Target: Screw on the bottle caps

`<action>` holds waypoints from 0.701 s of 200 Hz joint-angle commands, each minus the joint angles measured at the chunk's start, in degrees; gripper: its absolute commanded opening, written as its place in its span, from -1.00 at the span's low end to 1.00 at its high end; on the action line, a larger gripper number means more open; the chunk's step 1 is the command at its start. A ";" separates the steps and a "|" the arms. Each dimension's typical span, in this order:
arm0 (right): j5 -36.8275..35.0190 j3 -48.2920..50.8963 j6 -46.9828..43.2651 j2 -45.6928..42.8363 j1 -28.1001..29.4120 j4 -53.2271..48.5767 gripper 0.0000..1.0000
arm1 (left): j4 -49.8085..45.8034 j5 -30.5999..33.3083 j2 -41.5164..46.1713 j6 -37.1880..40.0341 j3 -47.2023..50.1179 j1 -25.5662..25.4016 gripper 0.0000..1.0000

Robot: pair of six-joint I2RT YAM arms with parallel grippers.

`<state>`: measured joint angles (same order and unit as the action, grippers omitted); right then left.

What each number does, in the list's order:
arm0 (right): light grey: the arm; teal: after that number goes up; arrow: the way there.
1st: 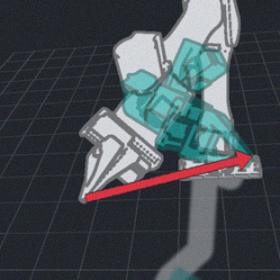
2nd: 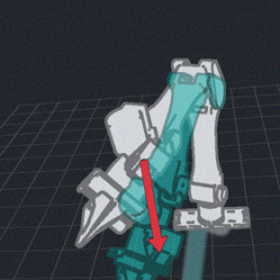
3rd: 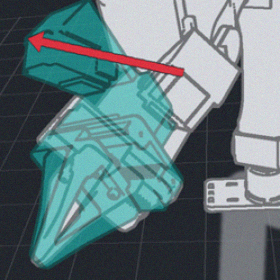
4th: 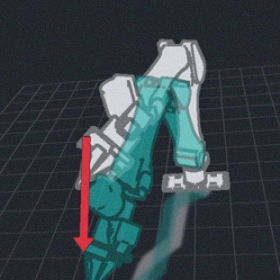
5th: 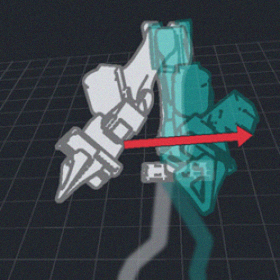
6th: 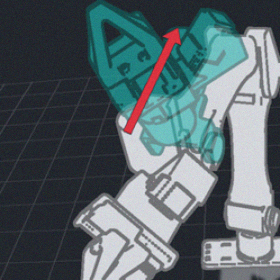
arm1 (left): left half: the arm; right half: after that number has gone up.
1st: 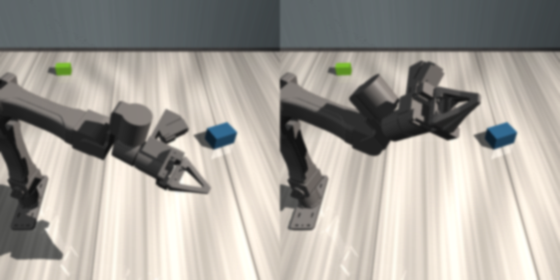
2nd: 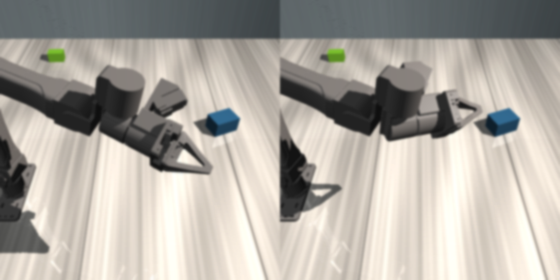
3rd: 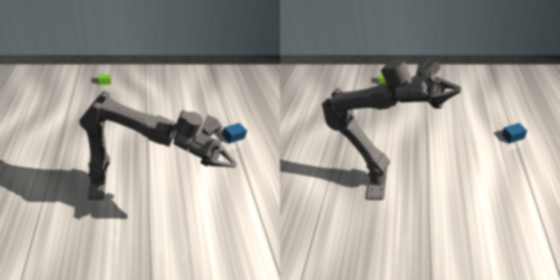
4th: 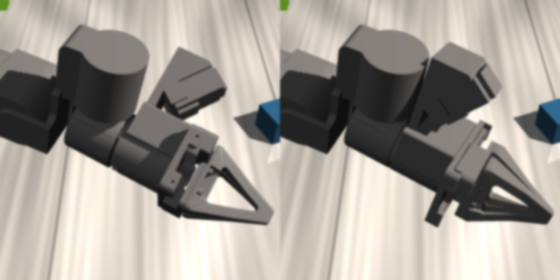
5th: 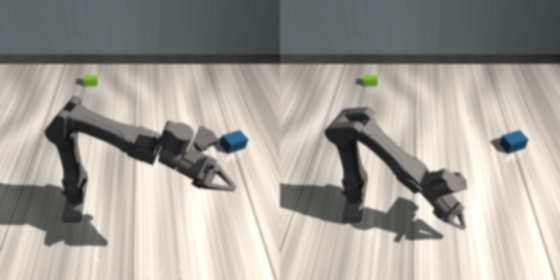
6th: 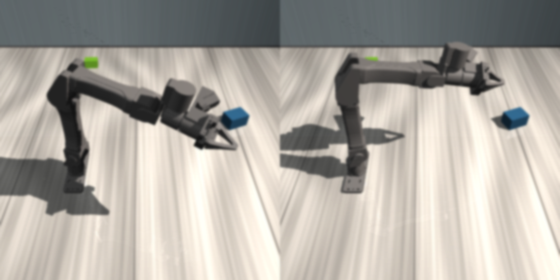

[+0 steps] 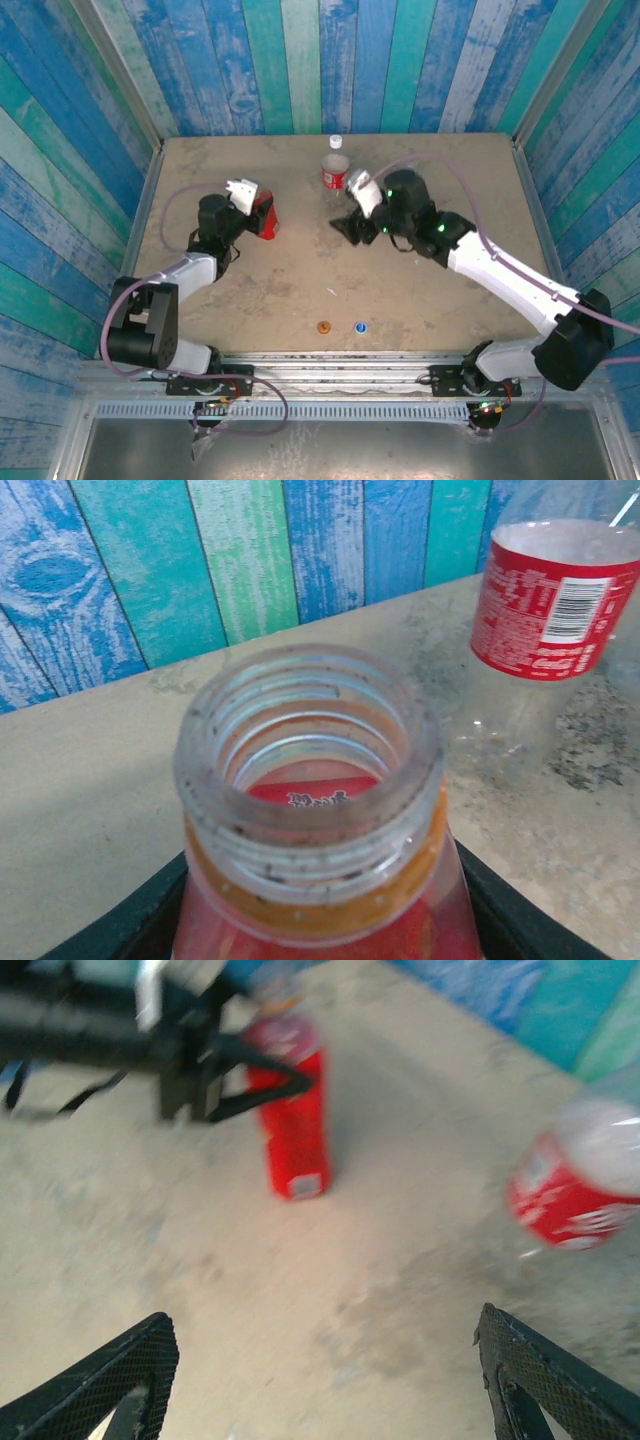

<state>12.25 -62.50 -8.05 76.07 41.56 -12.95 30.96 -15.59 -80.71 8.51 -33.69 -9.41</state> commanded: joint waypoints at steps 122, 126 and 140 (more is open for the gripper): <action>-2.61 31.71 -0.76 6.90 24.94 24.63 0.43 | -4.48 -2.41 9.74 -1.35 3.08 -10.18 0.01; -2.58 31.40 -0.88 7.49 25.06 24.47 0.41 | -4.88 -2.30 9.74 -1.33 2.96 -10.38 0.01; -2.47 31.20 -0.99 8.94 25.18 25.41 0.33 | -6.35 -1.92 10.12 -1.10 2.63 -11.35 0.03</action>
<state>9.76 -30.68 -8.51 82.91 66.11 7.97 27.09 -17.08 -73.95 6.83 -30.87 -19.49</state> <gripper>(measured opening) 0.692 0.535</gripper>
